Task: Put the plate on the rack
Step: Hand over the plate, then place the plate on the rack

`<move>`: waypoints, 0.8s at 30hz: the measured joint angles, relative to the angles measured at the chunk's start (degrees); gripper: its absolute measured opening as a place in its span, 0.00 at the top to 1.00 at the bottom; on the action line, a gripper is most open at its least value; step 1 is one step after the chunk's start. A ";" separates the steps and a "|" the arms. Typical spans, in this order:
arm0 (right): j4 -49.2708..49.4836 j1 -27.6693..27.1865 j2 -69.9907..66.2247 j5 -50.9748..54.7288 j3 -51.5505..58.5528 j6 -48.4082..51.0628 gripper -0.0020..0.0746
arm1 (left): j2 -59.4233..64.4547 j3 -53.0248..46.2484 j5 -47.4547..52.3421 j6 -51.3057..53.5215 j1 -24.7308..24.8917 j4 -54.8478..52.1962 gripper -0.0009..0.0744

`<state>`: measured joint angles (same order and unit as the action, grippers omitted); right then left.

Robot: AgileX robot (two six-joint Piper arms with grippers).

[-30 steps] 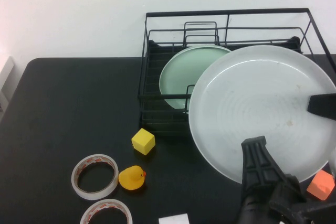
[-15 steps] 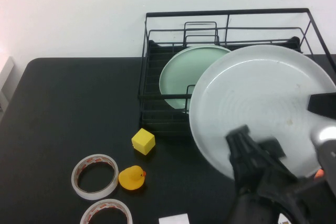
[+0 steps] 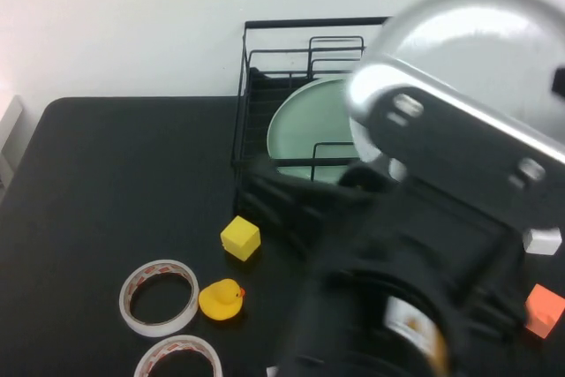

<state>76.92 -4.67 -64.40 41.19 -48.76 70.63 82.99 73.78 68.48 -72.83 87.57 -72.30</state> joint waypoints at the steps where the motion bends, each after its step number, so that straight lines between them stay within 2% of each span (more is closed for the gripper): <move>1: 0.00 0.00 0.00 0.25 -1.56 1.32 0.85 | -1.68 -0.26 0.00 0.49 0.00 0.33 0.83; 4: -0.38 0.00 0.00 0.66 -6.24 4.31 0.85 | -8.75 -2.95 -0.65 0.90 0.00 1.62 0.94; 7: -2.31 0.66 0.00 0.88 -9.98 7.25 0.85 | -19.99 -7.73 -4.82 0.90 0.00 4.50 0.97; 13: -6.27 3.44 0.00 0.23 -15.26 13.92 0.85 | -45.84 -16.62 -16.12 0.75 0.00 11.74 0.99; 16: -7.39 4.08 -0.15 -1.46 -17.04 18.71 0.85 | -57.44 -20.46 -17.56 -0.81 0.00 12.40 0.99; 19: -9.64 4.21 -1.45 -1.91 -19.50 22.48 0.85 | -65.00 -24.87 -17.76 -1.96 0.00 12.69 0.99; 24: -12.69 4.21 -7.05 1.07 -25.66 23.82 0.85 | -70.19 -31.07 -17.73 -3.80 0.00 13.29 0.99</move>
<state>64.23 -0.46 -71.46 42.27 -74.42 94.45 12.80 42.71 50.76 -76.63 87.57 -59.01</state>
